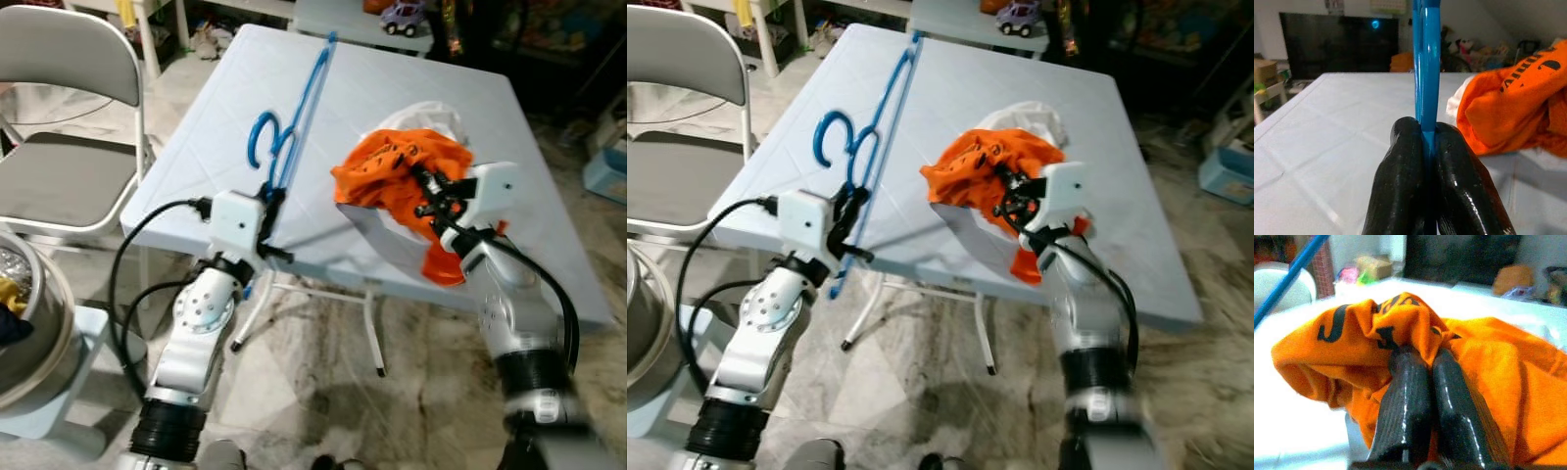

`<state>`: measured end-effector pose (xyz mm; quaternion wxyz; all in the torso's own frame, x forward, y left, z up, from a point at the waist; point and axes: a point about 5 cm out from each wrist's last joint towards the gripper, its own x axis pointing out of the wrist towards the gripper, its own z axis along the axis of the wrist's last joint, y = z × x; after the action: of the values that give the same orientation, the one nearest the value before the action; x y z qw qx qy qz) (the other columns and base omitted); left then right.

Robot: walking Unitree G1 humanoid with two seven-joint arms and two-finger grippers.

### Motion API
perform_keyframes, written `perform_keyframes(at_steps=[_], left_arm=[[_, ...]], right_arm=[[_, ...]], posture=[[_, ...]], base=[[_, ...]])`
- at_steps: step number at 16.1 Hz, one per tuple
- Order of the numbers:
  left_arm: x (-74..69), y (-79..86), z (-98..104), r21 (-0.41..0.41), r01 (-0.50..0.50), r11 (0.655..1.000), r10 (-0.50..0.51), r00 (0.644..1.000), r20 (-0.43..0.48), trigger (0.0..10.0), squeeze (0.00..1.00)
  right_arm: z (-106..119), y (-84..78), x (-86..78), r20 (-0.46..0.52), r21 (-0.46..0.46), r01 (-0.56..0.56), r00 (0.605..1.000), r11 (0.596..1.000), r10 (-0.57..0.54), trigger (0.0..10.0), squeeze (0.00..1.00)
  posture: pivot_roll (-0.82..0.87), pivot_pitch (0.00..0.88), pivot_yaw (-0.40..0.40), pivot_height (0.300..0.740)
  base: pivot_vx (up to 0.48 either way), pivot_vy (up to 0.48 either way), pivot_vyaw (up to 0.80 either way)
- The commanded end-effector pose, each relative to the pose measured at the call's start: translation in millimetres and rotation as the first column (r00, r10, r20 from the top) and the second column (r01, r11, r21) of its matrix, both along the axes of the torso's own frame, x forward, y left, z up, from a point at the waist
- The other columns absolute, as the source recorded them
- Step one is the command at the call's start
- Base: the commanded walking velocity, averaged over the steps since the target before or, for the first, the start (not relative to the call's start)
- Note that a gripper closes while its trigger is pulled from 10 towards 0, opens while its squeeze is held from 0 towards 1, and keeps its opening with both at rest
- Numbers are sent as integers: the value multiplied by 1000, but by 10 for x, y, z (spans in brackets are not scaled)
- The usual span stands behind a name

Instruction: Hang hanger

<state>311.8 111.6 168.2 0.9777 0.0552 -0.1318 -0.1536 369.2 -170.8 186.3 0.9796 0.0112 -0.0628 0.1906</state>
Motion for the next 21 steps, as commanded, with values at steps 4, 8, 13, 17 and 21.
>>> perform_keyframes(at_steps=[4, 8, 13, 17, 21], left_arm=[[-39, 49, -118, 22, -26, 999, 27, 998, -50, 10000, 0], [-35, -12, -119, 19, -19, 1000, 20, 999, -51, 10000, 0], [-40, -29, -149, 21, -10, 1000, 11, 998, -60, 10000, 0], [-6, -93, -156, 21, 24, 999, -22, 998, -67, 10000, 0], [-2, -123, -172, 18, 36, 999, -35, 997, -73, 10000, 0]], right_arm=[[393, 134, 317, -86, -94, -224, 973, 970, 216, 0, 0], [1742, -317, 433, 246, 480, 183, 911, 858, -332, 0, 0], [869, -138, 509, 93, 11, 186, 978, 982, -186, 10000, 0], [67, -32, 318, -135, -314, -153, 984, 937, 115, 10000, 1000], [99, -178, 235, -74, -401, -176, 984, 899, 160, 10000, 1000]], posture=[[351, 172, -186, 740], [356, 163, -186, 740], [340, 157, -176, 740], [318, 149, -163, 740], [313, 141, -162, 740]], base=[[0, 0, 0], [0, 0, 0], [0, 0, 0], [0, 0, 0], [0, 0, 0]])
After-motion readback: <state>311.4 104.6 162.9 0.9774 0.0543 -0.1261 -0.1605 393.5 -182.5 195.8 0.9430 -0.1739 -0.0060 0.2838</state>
